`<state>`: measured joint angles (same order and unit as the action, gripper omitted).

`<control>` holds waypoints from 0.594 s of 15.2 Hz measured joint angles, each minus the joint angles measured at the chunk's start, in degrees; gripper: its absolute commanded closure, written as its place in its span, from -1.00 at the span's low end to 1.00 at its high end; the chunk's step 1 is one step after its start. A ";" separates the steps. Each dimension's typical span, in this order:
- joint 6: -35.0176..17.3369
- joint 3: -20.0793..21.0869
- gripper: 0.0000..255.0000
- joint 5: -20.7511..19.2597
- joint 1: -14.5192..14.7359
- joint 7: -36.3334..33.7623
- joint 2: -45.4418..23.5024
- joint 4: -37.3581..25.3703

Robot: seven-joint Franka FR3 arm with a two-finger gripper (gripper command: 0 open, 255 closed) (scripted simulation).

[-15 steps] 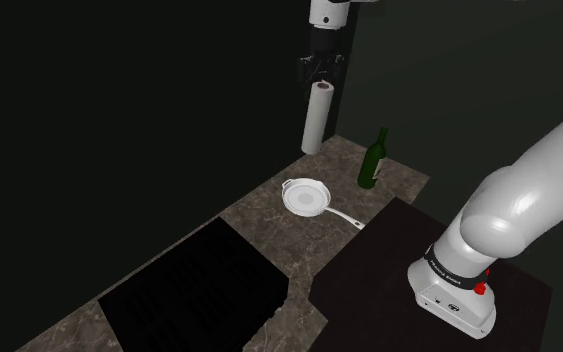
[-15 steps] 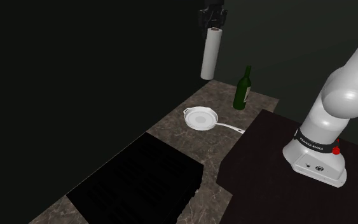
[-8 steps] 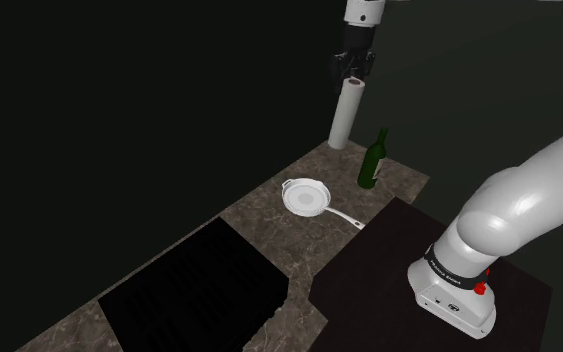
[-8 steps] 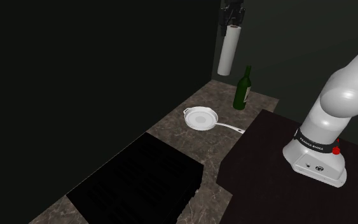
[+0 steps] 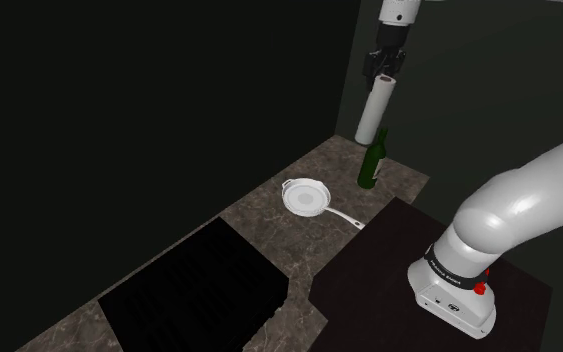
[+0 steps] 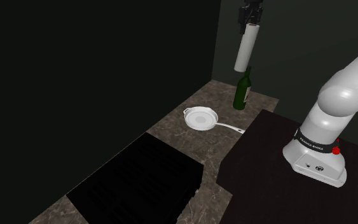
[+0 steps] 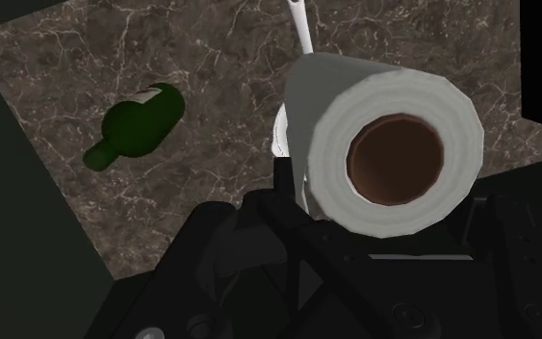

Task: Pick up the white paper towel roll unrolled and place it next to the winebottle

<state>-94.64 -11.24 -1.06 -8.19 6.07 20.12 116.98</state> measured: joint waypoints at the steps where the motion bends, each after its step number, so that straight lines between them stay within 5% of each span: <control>1: 0.34 -0.99 1.00 -0.38 -0.53 1.42 -0.07 -0.41; 9: 0.95 -8.64 1.00 -3.10 -4.55 12.53 -1.19 -2.26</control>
<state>-93.68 -19.88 -4.16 -12.74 18.60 18.93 114.72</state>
